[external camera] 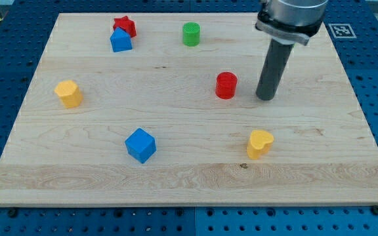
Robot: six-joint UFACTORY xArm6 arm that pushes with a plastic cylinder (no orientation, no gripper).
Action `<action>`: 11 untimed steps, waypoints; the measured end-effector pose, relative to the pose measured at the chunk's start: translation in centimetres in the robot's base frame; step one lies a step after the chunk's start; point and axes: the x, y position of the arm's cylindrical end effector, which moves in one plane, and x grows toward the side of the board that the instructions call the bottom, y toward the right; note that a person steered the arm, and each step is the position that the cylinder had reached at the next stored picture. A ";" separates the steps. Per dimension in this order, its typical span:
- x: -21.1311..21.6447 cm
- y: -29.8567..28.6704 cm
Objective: Move the red circle closer to the red star and blue triangle
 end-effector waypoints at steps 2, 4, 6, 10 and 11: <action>-2.1 -5.3; -5.2 -9.8; -2.4 -13.2; -8.4 -20.3; -11.2 -20.6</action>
